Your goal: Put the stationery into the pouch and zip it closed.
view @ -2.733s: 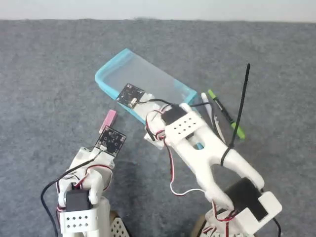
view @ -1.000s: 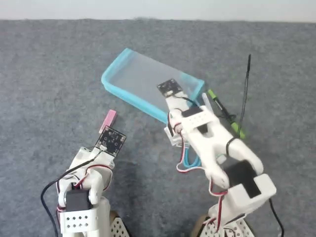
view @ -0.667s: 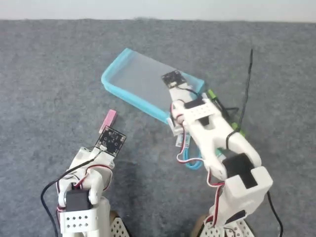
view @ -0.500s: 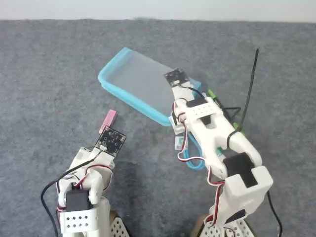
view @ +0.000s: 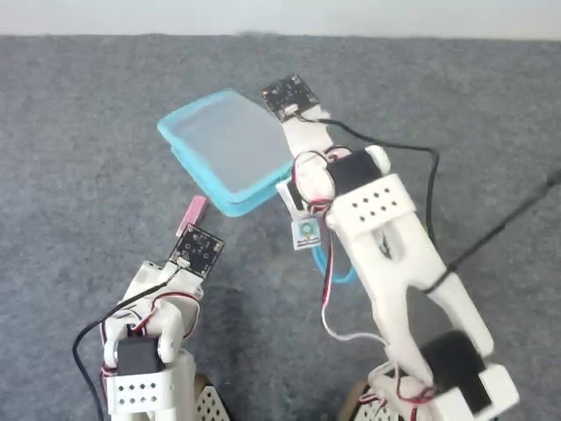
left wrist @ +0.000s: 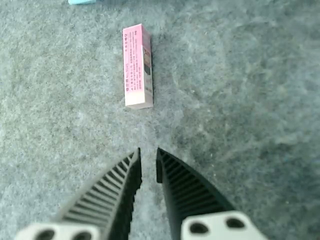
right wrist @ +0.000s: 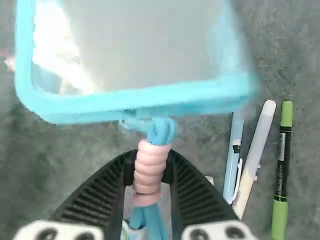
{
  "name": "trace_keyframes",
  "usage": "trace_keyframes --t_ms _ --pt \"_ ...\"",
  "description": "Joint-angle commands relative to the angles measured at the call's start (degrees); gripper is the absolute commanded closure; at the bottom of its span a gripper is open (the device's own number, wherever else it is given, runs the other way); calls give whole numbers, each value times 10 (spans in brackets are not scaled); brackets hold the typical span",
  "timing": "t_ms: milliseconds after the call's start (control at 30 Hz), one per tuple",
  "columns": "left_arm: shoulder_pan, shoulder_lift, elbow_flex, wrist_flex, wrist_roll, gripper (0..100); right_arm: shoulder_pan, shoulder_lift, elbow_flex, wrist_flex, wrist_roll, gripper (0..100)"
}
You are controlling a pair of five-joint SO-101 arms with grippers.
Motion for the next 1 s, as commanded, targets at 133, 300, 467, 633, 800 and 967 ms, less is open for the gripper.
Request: trace_keyframes --t_ms 133,300,467,633,800,967 --pt "-4 -11 -9 -55 -6 950 -5 -28 -45 30 -8 991" --pt "-114 -6 -44 -166 16 953 -5 -28 -47 40 -27 991" --pt "-176 71 -80 -212 4 953 -7 -68 -63 58 -27 991" --pt "-192 281 -182 -233 29 949 -9 -138 -116 82 -11 991" --pt "-91 514 -259 -238 30 949 -9 -142 -160 125 -11 991" --pt "-7 638 -298 -247 33 949 -4 -140 -164 128 -29 991"
